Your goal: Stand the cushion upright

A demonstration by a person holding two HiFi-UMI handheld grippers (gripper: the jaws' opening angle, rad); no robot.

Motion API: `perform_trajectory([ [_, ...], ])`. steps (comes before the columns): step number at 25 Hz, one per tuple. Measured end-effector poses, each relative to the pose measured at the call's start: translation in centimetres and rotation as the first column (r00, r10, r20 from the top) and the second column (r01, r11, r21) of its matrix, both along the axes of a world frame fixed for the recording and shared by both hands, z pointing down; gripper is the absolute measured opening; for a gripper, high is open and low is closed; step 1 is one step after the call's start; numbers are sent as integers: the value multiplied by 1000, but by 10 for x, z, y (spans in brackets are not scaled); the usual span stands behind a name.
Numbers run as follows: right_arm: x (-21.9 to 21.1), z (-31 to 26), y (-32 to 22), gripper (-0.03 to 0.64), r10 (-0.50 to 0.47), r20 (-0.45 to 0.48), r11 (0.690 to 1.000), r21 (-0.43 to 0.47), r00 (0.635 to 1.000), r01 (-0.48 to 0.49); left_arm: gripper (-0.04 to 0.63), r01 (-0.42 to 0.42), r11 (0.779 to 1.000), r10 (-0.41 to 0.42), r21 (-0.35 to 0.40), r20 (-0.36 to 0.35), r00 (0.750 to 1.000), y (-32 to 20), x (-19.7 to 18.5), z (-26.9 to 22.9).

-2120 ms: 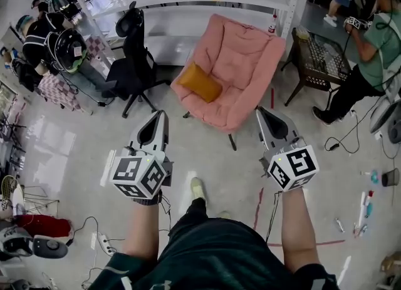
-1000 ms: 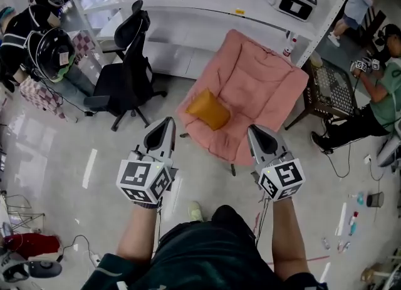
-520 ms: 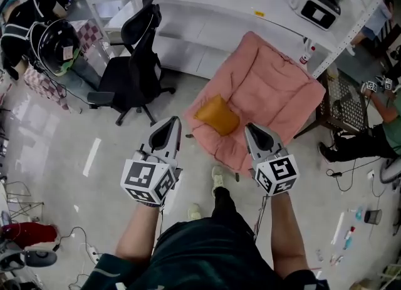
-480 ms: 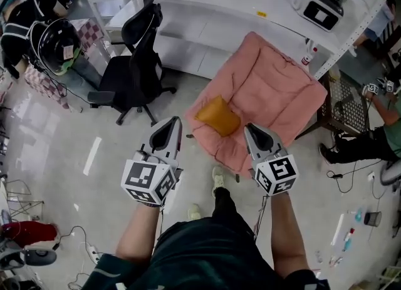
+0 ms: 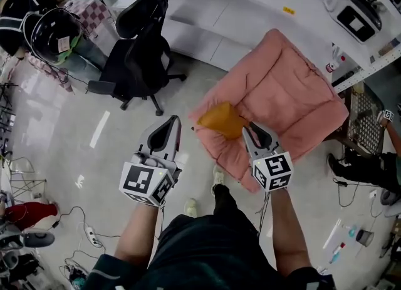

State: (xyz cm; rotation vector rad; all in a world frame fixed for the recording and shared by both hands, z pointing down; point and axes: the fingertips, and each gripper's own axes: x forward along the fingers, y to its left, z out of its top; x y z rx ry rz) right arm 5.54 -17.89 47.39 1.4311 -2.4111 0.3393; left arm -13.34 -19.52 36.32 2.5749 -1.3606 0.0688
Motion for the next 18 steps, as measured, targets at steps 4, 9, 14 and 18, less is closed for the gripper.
perform_trajectory([
  [4, 11, 45, -33, 77, -33, -11, 997, -68, 999, 32, 6, 25, 999, -24, -38, 19, 1000, -28, 15, 25],
  [9, 18, 101, -65, 109, -56, -13, 988, -147, 998, 54, 6, 46, 998, -45, -48, 30, 999, -57, 30, 50],
  [14, 10, 159, -89, 138, -95, -14, 968, -237, 995, 89, 5, 74, 993, -74, -91, 9, 997, -83, 35, 74],
  [18, 11, 200, -108, 160, -120, -16, 951, -288, 993, 110, 6, 90, 989, -86, -114, 37, 996, -101, 39, 104],
])
